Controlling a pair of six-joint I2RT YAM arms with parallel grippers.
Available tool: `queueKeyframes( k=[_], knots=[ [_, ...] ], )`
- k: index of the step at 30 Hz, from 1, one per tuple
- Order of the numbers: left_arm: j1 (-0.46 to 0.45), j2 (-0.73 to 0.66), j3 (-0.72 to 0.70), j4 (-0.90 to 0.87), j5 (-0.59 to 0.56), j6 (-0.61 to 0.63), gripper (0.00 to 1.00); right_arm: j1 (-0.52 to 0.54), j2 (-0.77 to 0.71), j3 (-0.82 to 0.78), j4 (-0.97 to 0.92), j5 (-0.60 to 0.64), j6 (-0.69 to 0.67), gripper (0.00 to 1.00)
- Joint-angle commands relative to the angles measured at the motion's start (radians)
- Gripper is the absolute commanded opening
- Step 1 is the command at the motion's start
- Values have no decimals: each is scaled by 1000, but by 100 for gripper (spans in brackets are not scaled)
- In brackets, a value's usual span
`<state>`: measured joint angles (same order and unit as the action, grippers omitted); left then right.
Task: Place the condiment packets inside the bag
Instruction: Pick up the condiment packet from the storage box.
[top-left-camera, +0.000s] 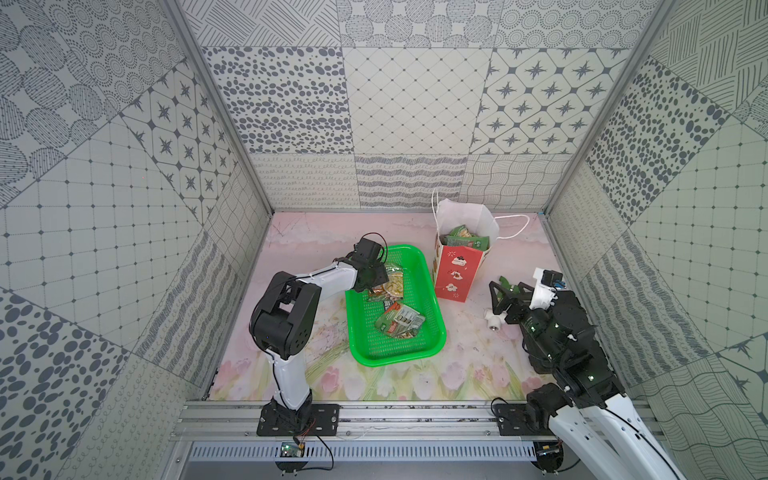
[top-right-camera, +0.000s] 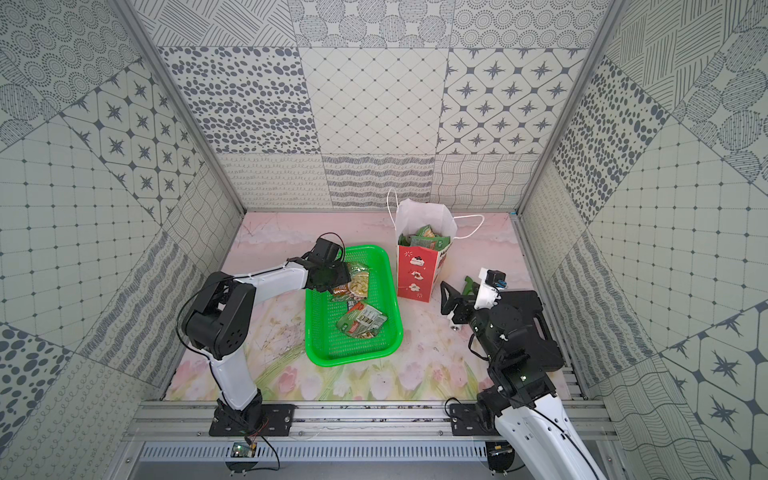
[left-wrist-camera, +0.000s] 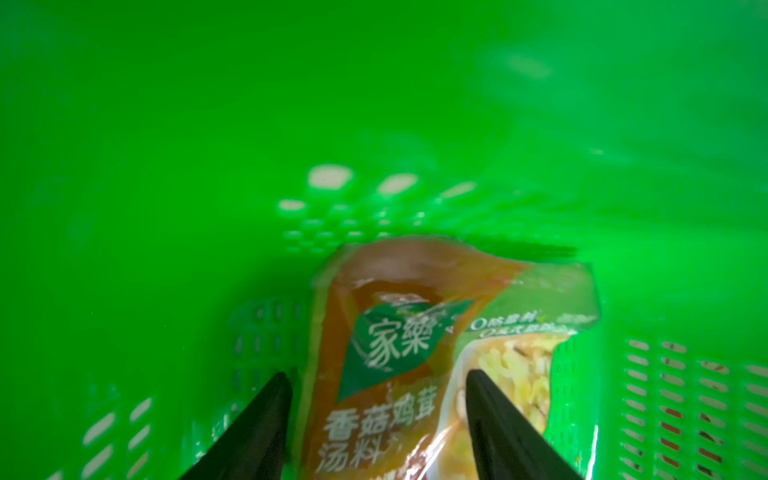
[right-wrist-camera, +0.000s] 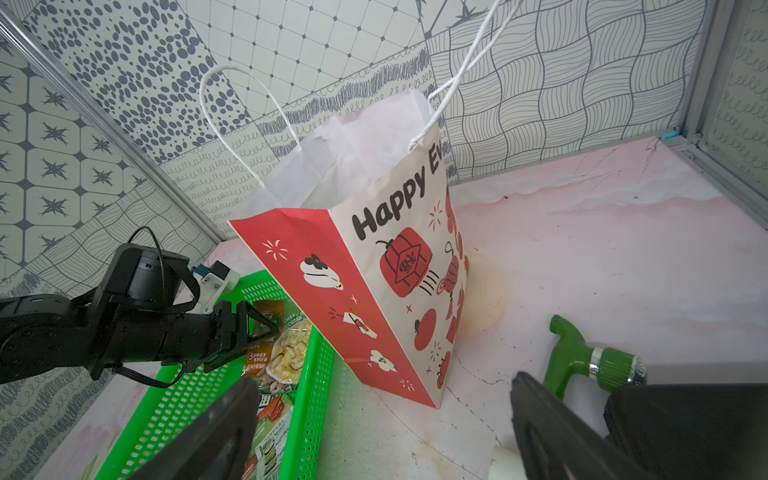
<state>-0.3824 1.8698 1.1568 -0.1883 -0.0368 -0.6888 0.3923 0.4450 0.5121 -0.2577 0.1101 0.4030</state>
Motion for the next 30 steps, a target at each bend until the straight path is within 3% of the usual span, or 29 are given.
queueKeyframes(
  k=[1, 6, 12, 14, 17, 23, 30],
  knots=[
    [17, -53, -75, 253, 223, -37, 61, 2, 0, -9, 51, 2, -9, 97],
    [18, -120, -151, 375, 309, -48, 53, 2, 1, -9, 54, -6, -6, 97],
    [17, -97, -163, 461, 473, -98, 52, 2, 0, -9, 54, -10, -6, 97],
    [19, -102, -165, 439, 443, -100, 53, 3, 0, -9, 54, -9, -6, 97],
    [13, -116, -142, 304, 316, -63, 62, 3, 0, -9, 53, -9, -5, 97],
    [7, -63, -31, 56, 82, 11, 70, 3, 1, -9, 54, -15, -3, 97],
    [6, 63, 89, -53, 29, 69, 69, 3, 1, -15, 54, -8, -3, 97]
  ],
)
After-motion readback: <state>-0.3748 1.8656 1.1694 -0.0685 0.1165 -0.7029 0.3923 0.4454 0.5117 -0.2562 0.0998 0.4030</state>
